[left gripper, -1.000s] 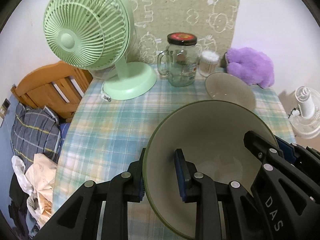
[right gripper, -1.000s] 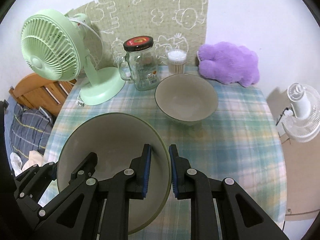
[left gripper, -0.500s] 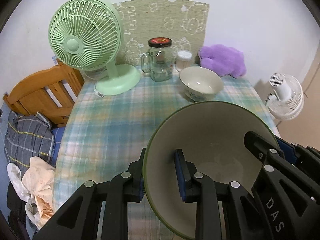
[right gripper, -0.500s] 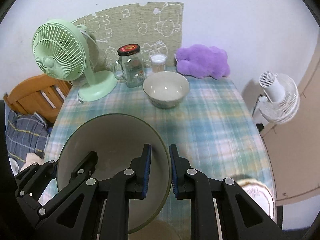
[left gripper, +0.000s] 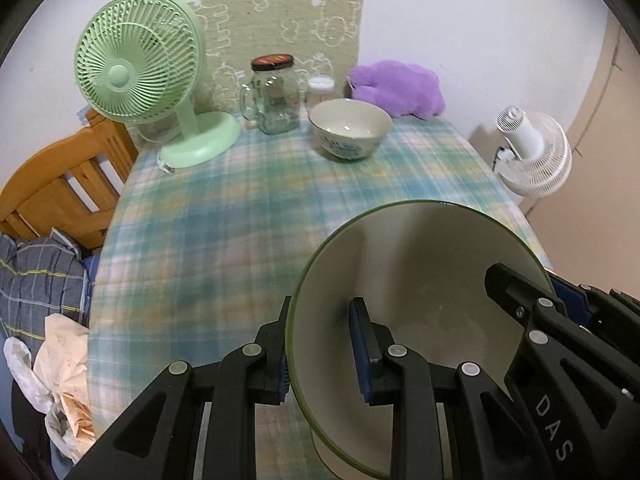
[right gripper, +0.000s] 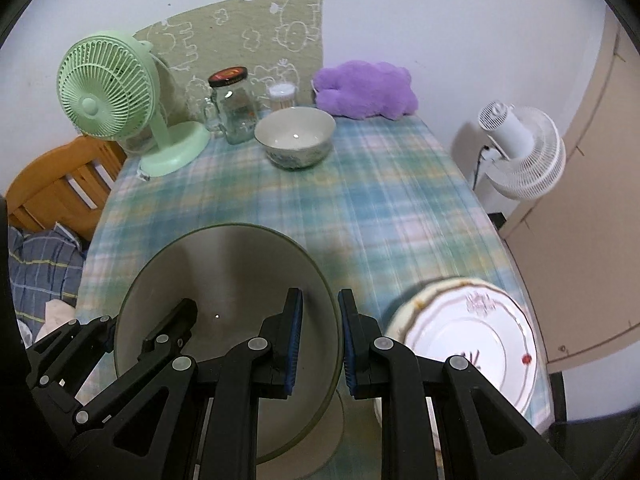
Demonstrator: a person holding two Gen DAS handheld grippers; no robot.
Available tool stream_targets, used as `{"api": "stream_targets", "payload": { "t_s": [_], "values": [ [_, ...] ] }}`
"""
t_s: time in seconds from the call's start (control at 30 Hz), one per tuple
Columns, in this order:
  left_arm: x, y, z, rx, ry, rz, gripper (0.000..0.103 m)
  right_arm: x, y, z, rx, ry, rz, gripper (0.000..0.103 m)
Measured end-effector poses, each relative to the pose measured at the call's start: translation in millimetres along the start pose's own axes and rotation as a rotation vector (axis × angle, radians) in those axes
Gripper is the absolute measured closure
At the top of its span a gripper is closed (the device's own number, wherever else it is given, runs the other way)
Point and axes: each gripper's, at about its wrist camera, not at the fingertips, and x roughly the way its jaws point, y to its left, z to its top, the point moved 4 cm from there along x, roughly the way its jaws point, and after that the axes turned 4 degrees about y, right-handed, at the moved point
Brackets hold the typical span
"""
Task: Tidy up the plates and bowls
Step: 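Lift the cream bowl with both grippers and carry it toward the plate stack, then lower the cream bowl onto the cloth beside the plates and open both grippers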
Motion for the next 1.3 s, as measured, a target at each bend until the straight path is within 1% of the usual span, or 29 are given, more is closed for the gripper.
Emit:
{"api": "stream_targets", "payload": {
  "t_s": [0.2, 0.47, 0.8, 1.07, 1.3],
  "values": [
    [10, -9, -18, 0.034, 0.047, -0.012, 0.079, 5, -9, -18, 0.014, 0.037, -0.013, 0.082],
    [22, -4, -37, 0.027, 0.095, -0.005, 0.079, 18, -6, -37, -0.002, 0.099, -0.013, 0.082],
    [36, 3, -49, 0.014, 0.142, 0.009, 0.079, 35, 4, -49, -0.021, 0.158, -0.011, 0.082],
    [48, -1, -58, 0.029, 0.180, -0.003, 0.079, 47, 1, -58, -0.018, 0.194, -0.031, 0.082],
    [49, -2, -60, 0.058, 0.167, 0.010, 0.079, 50, 1, -63, -0.025, 0.189, -0.050, 0.082]
  ]
}}
